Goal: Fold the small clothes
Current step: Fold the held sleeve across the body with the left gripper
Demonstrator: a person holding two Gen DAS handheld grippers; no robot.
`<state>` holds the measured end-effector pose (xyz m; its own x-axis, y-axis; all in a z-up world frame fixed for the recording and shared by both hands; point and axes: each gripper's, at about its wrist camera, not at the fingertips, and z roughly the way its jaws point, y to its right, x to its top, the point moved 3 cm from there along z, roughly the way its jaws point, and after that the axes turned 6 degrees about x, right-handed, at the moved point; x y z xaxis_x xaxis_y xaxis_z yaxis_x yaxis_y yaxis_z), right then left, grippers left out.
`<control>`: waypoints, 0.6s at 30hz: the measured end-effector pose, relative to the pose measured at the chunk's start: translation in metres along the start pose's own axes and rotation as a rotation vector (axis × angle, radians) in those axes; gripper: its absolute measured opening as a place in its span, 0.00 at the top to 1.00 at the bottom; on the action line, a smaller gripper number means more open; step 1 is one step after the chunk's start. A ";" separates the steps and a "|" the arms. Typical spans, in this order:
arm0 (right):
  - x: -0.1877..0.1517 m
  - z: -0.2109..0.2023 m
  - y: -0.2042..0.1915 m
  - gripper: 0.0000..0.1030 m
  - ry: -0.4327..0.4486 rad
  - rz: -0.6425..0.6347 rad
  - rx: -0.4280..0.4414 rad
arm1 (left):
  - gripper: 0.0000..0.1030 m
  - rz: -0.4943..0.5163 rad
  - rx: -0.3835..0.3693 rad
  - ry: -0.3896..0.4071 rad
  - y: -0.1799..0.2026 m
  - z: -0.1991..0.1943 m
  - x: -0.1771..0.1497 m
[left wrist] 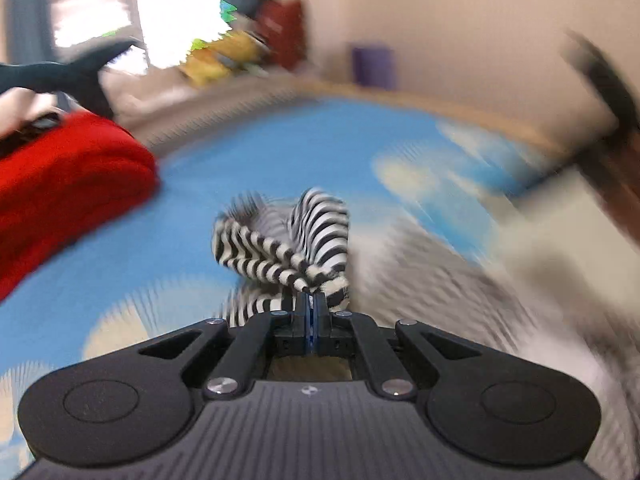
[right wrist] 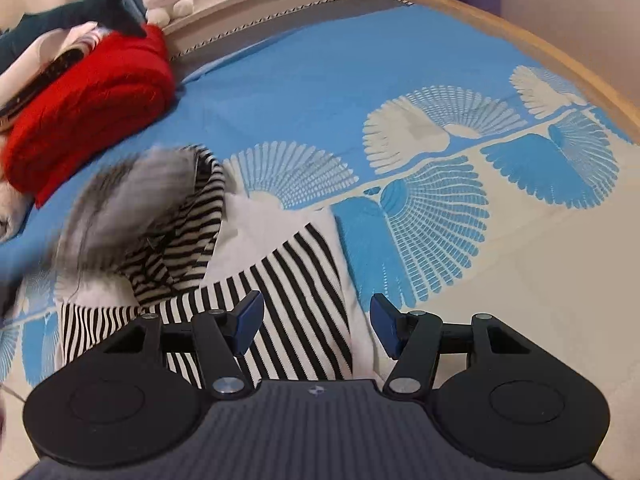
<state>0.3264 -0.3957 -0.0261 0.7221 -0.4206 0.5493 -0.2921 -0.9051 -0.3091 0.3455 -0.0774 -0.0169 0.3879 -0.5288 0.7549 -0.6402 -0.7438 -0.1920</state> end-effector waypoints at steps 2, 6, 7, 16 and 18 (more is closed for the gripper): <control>0.000 -0.003 0.001 0.41 0.006 0.004 -0.002 | 0.99 0.006 -0.033 -0.116 0.012 -0.027 -0.026; -0.002 -0.006 0.001 0.41 0.011 0.011 -0.005 | 0.93 -0.147 0.104 -0.279 -0.002 -0.042 -0.043; -0.003 -0.006 0.000 0.41 0.012 0.014 -0.001 | 0.83 -0.243 0.135 -0.288 -0.014 -0.039 -0.041; -0.014 0.019 -0.031 0.66 -0.025 0.134 0.184 | 0.70 -0.917 0.158 -0.376 -0.058 0.041 -0.069; -0.017 0.026 -0.039 0.66 -0.042 0.137 0.196 | 0.67 -0.895 0.103 -0.340 -0.054 0.052 -0.062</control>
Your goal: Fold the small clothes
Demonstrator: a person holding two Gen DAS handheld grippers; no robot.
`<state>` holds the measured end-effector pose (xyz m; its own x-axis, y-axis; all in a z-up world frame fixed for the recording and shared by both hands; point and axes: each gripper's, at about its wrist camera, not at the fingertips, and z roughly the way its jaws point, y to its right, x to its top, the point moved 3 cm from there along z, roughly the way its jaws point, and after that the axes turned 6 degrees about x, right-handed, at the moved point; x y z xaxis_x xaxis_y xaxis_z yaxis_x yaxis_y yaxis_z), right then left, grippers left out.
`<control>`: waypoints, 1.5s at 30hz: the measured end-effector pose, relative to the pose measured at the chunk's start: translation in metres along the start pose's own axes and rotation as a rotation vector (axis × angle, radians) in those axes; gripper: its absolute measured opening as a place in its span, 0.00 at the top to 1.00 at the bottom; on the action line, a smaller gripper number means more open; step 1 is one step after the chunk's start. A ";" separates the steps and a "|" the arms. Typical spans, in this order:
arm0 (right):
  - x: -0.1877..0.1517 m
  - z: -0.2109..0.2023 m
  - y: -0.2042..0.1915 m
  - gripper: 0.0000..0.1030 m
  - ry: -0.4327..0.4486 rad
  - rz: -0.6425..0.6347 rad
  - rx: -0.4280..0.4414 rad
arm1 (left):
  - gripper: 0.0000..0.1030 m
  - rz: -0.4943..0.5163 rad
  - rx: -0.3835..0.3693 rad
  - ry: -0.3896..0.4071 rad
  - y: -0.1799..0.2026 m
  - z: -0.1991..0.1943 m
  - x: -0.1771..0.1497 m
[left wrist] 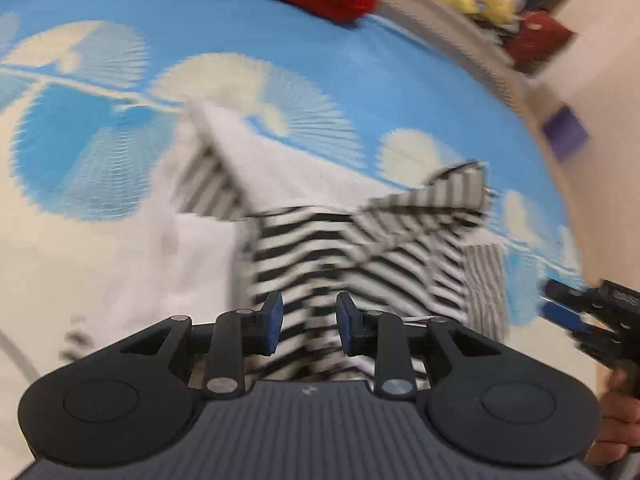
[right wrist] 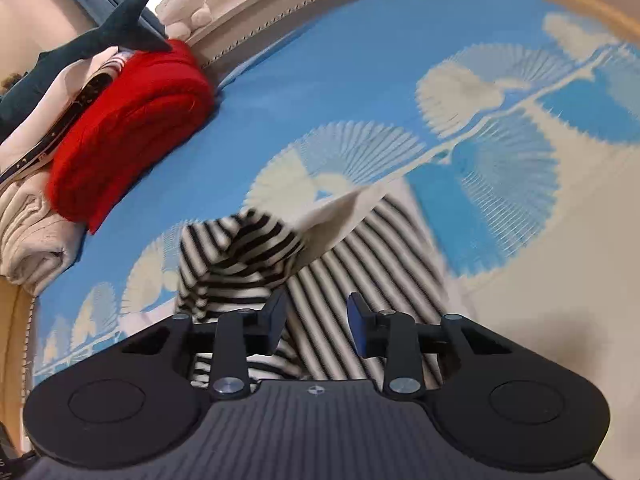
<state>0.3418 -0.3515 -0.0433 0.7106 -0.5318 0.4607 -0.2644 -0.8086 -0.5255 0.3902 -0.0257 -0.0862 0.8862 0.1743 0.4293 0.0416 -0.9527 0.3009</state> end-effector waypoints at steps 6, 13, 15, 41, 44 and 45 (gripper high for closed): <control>0.003 0.008 -0.003 0.63 -0.024 0.001 0.006 | 0.54 0.168 0.066 0.118 0.025 0.012 -0.008; 0.003 0.011 0.009 0.60 -0.057 0.021 -0.032 | 1.00 0.251 0.038 0.131 0.029 0.005 -0.018; 0.005 0.010 0.010 0.59 -0.058 0.013 -0.038 | 1.00 0.306 0.035 0.143 0.032 -0.001 -0.023; 0.005 0.007 0.017 0.47 -0.095 -0.094 -0.145 | 1.00 0.483 0.140 0.262 0.052 0.011 -0.040; 0.011 0.001 0.020 0.47 -0.063 -0.073 -0.152 | 1.00 0.548 -0.030 0.324 0.070 -0.020 -0.043; 0.013 -0.001 0.022 0.47 -0.045 -0.060 -0.153 | 1.00 0.608 -0.160 0.332 0.080 -0.036 -0.049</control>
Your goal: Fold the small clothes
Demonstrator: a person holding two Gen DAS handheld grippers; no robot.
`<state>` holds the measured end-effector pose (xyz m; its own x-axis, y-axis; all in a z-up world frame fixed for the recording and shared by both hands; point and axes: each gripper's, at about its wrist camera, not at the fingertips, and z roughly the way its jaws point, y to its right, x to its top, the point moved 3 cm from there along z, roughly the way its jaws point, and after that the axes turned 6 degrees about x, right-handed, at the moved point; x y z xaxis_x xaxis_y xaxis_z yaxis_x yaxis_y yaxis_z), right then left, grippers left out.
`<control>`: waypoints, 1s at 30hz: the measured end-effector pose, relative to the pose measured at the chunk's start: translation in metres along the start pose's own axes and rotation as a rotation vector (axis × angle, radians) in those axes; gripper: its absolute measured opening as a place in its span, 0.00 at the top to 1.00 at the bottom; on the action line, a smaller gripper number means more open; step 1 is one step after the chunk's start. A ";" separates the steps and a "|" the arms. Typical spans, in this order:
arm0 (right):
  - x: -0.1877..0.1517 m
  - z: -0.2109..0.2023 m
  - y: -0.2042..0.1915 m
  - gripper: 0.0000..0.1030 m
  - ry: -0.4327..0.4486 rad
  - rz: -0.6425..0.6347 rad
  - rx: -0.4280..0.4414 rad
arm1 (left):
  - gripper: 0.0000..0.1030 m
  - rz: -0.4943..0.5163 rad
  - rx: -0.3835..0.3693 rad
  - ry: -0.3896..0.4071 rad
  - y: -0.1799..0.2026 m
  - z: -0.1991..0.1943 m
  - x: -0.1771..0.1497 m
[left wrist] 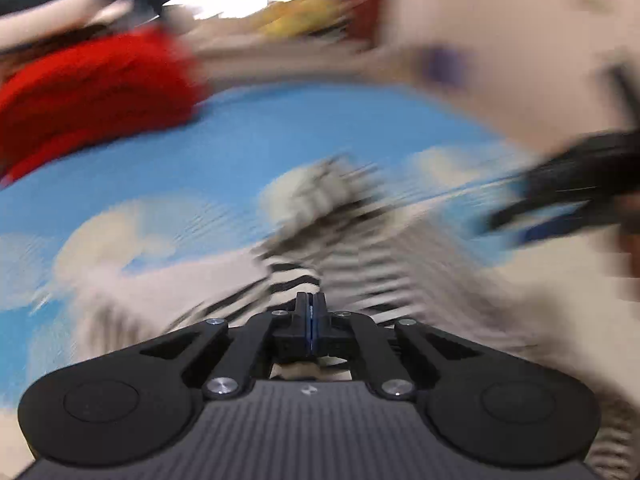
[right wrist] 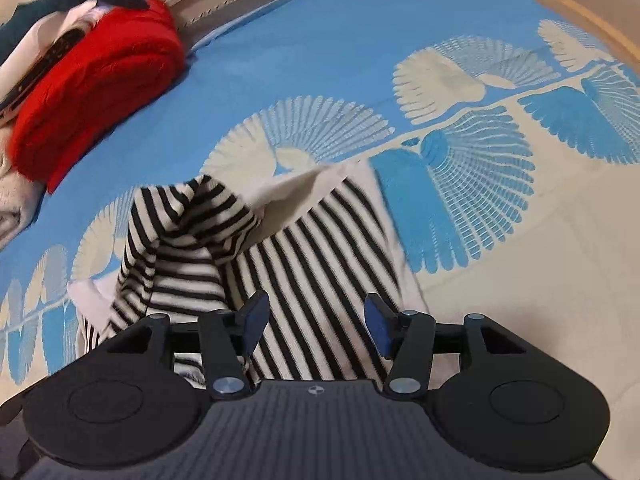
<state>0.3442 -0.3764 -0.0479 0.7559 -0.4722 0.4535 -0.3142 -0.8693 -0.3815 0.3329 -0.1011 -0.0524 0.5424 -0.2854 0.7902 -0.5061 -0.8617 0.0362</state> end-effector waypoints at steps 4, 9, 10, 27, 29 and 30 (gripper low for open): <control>0.007 -0.007 0.012 0.47 0.052 0.073 0.002 | 0.99 0.226 -0.494 -0.161 0.054 -0.030 -0.021; 0.001 0.006 0.011 0.42 -0.015 0.105 0.046 | 0.57 0.196 -0.450 -0.275 0.038 -0.024 -0.037; -0.002 0.011 0.008 0.41 -0.045 0.100 0.055 | 0.53 0.120 -0.406 -0.265 0.021 -0.022 -0.031; -0.048 0.051 0.007 0.78 -0.213 0.070 -0.032 | 0.96 -0.507 0.028 -0.550 -0.093 0.038 -0.063; -0.046 0.046 0.007 0.98 -0.181 0.085 -0.024 | 0.98 -0.555 0.021 -0.472 -0.103 0.028 -0.057; -0.042 0.041 0.009 0.99 -0.143 0.120 -0.010 | 0.98 -0.571 0.027 -0.427 -0.110 0.023 -0.051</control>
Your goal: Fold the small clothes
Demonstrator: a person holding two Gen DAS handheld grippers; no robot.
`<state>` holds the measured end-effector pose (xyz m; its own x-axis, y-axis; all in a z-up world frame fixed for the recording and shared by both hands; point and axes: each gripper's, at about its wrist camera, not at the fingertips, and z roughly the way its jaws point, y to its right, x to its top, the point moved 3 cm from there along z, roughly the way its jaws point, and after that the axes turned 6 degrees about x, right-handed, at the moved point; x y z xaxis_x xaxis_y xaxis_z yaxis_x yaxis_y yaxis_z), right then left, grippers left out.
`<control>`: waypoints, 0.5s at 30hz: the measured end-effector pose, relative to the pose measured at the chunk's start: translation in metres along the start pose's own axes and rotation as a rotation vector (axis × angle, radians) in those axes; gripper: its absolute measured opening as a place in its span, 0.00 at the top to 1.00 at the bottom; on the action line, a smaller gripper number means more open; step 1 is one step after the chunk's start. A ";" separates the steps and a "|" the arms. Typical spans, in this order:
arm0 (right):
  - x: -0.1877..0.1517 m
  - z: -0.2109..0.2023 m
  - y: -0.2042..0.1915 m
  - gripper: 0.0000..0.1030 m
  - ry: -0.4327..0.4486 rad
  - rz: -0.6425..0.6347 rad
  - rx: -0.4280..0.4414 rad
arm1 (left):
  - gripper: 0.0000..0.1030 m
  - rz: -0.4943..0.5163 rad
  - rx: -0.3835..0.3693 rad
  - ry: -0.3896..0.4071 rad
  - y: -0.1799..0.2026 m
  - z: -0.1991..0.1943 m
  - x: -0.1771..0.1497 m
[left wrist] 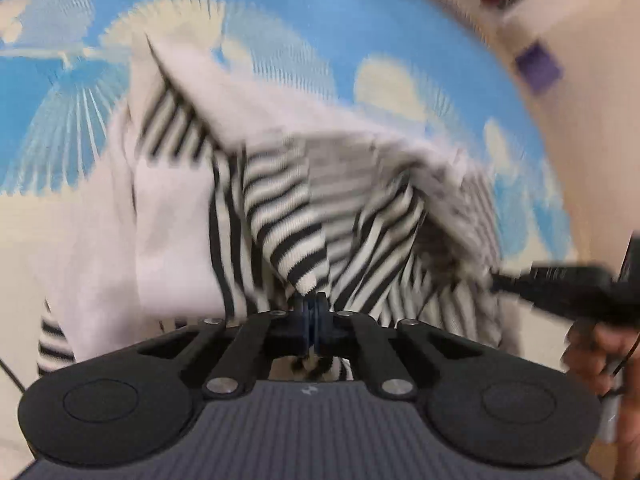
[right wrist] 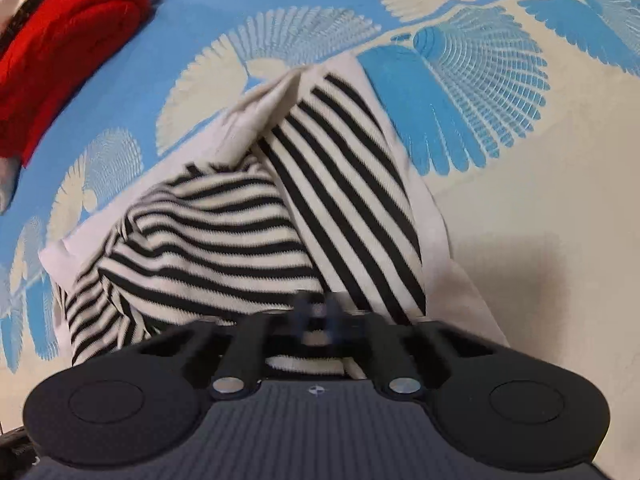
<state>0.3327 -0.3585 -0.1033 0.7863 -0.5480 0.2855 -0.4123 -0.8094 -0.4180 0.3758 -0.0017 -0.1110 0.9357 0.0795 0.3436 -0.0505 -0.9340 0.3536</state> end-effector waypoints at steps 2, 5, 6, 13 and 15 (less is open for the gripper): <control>0.009 -0.018 0.001 1.00 0.081 0.047 0.064 | 0.99 -0.050 -0.008 0.105 -0.011 -0.019 0.012; 0.023 -0.051 0.000 1.00 0.237 0.038 0.099 | 0.99 -0.101 0.043 0.217 -0.027 -0.038 0.024; 0.025 -0.057 0.001 1.00 0.257 0.038 0.088 | 0.98 -0.107 0.083 0.219 -0.032 -0.040 0.025; 0.003 -0.015 0.031 0.99 0.013 0.168 -0.014 | 0.86 -0.169 0.205 -0.016 -0.062 0.000 0.006; 0.003 -0.012 0.028 0.94 -0.004 0.177 -0.001 | 0.70 -0.184 0.158 0.002 -0.062 -0.003 0.006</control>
<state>0.3179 -0.3855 -0.1036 0.7034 -0.6809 0.2039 -0.5447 -0.7007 -0.4608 0.3833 0.0577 -0.1279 0.9234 0.2539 0.2880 0.1760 -0.9466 0.2700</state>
